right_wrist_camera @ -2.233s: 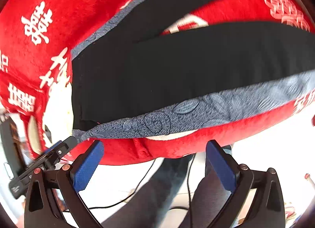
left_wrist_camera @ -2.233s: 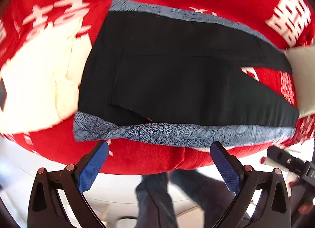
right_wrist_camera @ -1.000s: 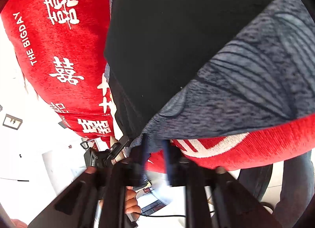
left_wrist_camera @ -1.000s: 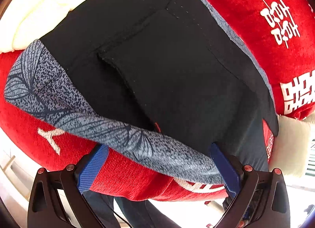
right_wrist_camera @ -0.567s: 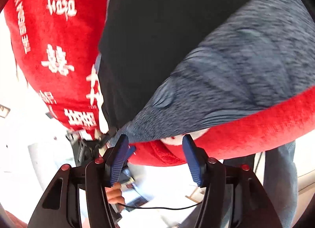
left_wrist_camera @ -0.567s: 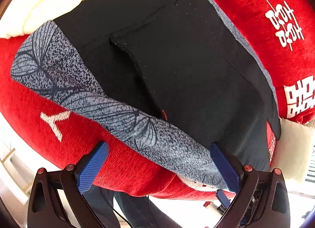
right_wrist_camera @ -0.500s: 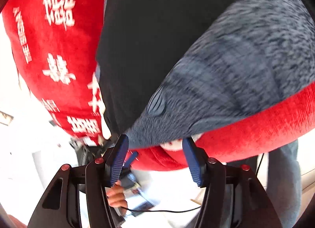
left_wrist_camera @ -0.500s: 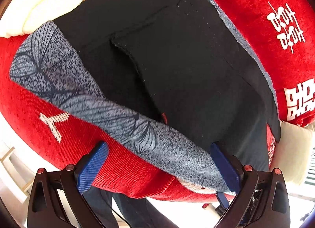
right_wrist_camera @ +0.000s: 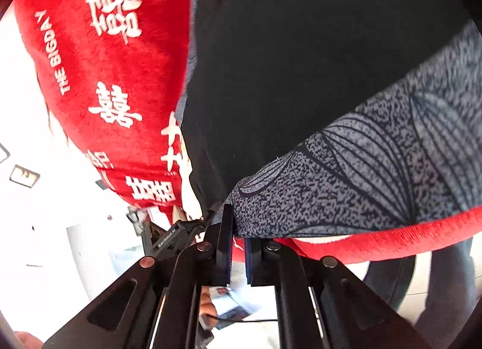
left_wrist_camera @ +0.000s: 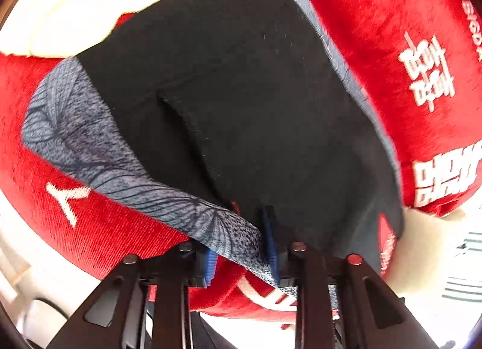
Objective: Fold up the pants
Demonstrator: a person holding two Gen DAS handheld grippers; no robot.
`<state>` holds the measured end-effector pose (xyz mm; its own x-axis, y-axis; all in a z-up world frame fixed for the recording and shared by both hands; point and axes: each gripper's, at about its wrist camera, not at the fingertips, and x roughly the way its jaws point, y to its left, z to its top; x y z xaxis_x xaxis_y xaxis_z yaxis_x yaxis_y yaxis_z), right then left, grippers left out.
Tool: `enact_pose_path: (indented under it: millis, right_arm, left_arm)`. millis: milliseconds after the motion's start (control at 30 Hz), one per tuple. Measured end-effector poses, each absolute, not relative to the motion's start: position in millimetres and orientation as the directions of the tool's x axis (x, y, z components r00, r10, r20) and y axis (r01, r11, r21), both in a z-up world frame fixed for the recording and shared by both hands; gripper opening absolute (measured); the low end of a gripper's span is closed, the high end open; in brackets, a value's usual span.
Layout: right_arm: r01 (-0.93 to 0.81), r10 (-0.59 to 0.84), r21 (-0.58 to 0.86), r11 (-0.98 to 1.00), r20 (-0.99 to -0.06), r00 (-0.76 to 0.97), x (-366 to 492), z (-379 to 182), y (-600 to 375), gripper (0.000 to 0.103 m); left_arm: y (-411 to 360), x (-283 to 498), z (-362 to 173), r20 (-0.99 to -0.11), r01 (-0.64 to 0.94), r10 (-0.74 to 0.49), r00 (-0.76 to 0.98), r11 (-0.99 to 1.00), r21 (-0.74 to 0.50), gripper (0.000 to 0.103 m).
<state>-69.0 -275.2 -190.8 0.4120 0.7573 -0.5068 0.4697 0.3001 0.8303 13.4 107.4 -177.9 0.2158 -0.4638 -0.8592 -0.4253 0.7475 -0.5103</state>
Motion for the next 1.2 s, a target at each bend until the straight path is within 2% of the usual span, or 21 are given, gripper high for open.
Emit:
enact_pose_path:
  millis: [300,567,733,1033,1067,1133,1167,1200]
  right_arm:
    - [0.309,0.758,0.831,0.462,-0.551,0.349,-25.9,-132.8,-278.5,0.007]
    - [0.151,0.719,0.787,0.598,-0.611,0.331,64.6,-83.9,-288.2,0.007]
    - [0.131,0.676,0.74,0.659,-0.66,0.327,140.4,-93.2,-293.1,0.007]
    - [0.172,0.549,0.591,0.788,-0.801,0.237,228.8,-166.4,-289.3,0.008]
    - [0.177,0.543,0.584,0.792,-0.807,0.233,231.7,-171.3,-288.6,0.008]
    - [0.184,0.521,0.562,0.806,-0.822,0.23,236.2,-177.7,-287.6,0.008]
    - [0.191,0.516,0.557,0.808,-0.826,0.229,234.8,-180.5,-290.4,0.008]
    - [0.201,0.513,0.555,0.807,-0.828,0.226,236.5,-182.0,-292.0,0.008]
  left_arm:
    - [88.1,32.4,-98.8,-0.866,-0.275,-0.403,0.297,0.832,-0.482,0.028]
    - [62.3,113.3,-66.6,-0.844,-0.169,-0.422,0.33,0.854,-0.493,0.028]
    - [51.5,184.4,-79.9,-0.844,-0.113,-0.426,0.326,0.869,-0.482,0.029]
    - [42.1,270.5,-158.6,-0.897,-0.102,-0.403,0.182,0.899,-0.425,0.03]
    - [43.9,271.2,-159.4,-0.894,-0.095,-0.411,0.177,0.897,-0.431,0.033]
    - [46.5,268.9,-150.9,-0.904,-0.066,-0.382,0.193,0.914,-0.4,0.051]
    - [49.4,266.3,-140.9,-0.914,-0.05,-0.339,0.221,0.933,-0.357,0.066]
    - [51.5,265.0,-131.4,-0.919,-0.036,-0.309,0.247,0.944,-0.327,0.072]
